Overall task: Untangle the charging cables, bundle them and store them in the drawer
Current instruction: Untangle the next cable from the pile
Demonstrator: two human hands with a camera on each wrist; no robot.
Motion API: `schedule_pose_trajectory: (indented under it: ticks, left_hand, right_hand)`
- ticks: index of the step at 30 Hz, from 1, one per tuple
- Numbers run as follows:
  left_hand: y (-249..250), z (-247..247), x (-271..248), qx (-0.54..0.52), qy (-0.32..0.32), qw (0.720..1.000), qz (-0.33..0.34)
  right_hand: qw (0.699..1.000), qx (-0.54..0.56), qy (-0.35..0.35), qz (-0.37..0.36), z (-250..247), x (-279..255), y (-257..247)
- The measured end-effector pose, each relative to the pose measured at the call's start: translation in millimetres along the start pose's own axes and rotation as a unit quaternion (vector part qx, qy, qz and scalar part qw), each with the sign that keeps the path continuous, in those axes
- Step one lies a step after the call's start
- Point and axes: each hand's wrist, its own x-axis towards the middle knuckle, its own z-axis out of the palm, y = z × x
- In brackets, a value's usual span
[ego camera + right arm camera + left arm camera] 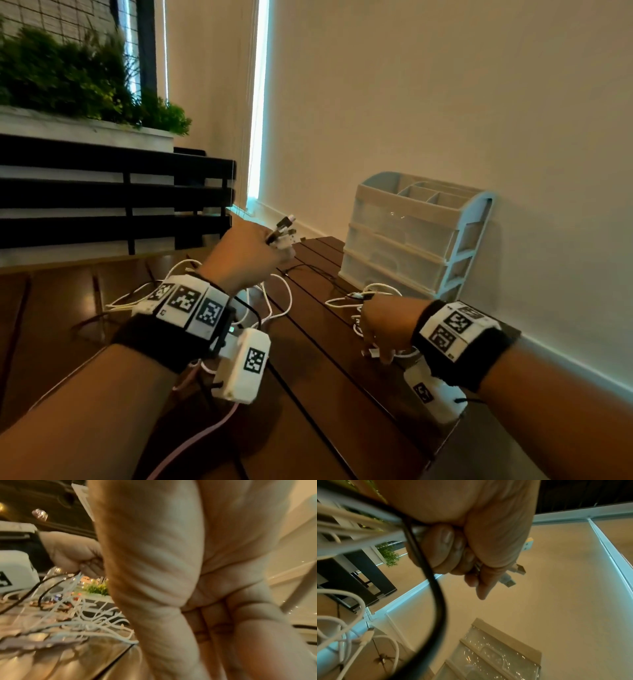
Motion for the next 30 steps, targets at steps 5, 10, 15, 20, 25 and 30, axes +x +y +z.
schedule_pose_trajectory:
  ticks: [5,10,15,20,25,30]
  left_hand:
    - [0.3,10.4,-2.6,-0.046,-0.008,0.999,0.026]
    - [0.9,22.3,-7.9,-0.159,0.011,0.987,-0.010]
    - [2.2,43.4,-10.8,-0.385,-0.065,0.916,-0.096]
    - [-2.4,62.5,-17.9,-0.426,-0.049,0.899,-0.092]
    - [-14.1,67.3,-13.5,-0.425,-0.026,0.900,-0.096]
    - [-17.2,63.3,-4.6,-0.443,0.033,0.889,-0.113]
  right_hand:
    - [0.999,0.032,-0.006,0.012,5.2,10.0,-3.9]
    - [0.928,0.331,0.165,0.049,-21.7,-14.8,9.9]
    - [0.740,0.613,0.278,0.006,-43.1,-32.7,1.1]
    - [0.753,0.560,0.345,0.016,-40.6,-16.7,-22.0]
    - [0.748,0.539,0.386,0.016,-41.4,-7.4,-36.4]
    - [0.780,0.583,0.224,-0.039,-39.1,-9.1,-42.6]
